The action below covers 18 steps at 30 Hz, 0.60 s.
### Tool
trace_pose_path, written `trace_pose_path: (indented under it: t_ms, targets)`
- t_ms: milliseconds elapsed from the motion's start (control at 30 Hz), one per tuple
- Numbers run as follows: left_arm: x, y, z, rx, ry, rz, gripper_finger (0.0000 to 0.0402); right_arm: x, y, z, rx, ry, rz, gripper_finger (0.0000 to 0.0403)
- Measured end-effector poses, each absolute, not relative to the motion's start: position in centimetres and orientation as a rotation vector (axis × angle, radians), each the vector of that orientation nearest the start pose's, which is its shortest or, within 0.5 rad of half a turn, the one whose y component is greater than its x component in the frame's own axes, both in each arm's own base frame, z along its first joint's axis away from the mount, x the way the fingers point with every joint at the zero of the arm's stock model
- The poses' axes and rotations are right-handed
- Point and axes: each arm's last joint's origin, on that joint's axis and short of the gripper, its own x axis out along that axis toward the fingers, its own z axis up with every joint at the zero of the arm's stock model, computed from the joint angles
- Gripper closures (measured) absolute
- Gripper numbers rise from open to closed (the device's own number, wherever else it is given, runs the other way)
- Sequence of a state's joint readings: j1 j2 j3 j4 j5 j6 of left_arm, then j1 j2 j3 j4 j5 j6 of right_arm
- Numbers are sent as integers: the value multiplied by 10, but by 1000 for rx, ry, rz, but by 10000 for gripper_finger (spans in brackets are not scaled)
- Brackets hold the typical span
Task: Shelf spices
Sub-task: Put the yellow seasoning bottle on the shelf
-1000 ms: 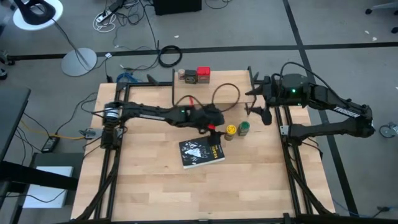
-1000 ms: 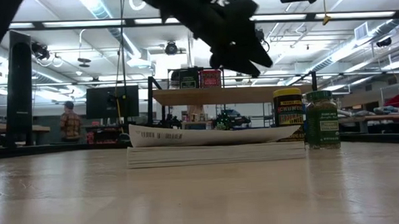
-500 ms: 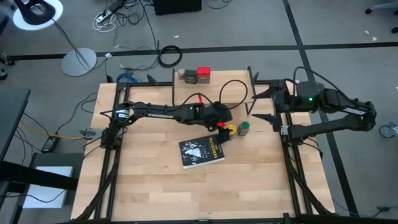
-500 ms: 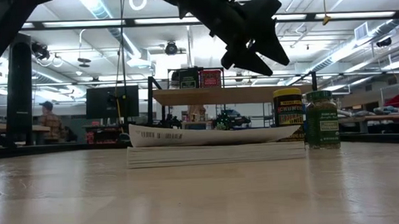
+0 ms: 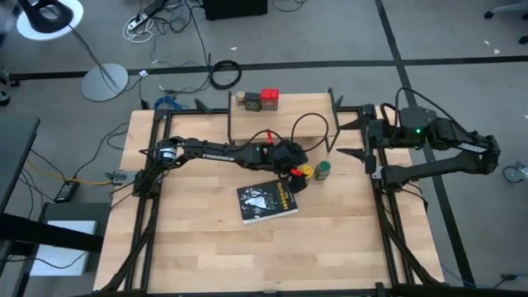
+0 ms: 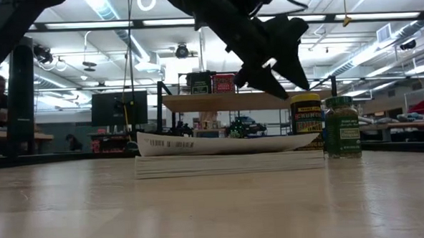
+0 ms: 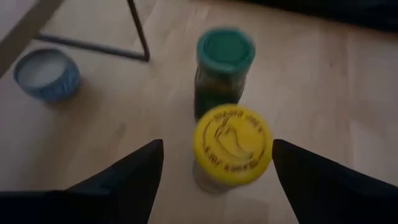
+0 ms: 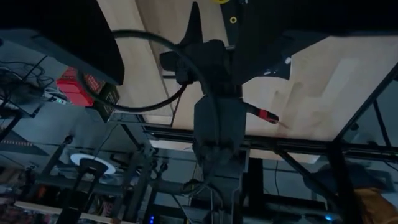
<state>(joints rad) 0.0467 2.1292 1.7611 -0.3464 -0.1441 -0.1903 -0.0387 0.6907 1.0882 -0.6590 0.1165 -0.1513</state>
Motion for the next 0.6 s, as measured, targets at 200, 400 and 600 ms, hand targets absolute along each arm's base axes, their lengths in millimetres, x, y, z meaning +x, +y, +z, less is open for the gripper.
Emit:
trace_pose_path:
  t_ms: [200,400,600]
  targets:
    - [484,27,229,-159,691,237,96,113,-8,397,-160,272,-135,111]
    - [486,26,232,-180,656,230,96,113,-8,397,-163,272,-154,112]
    - [490,25,221,-181,674,226,96,114,-8,397,-149,273,-157,112]
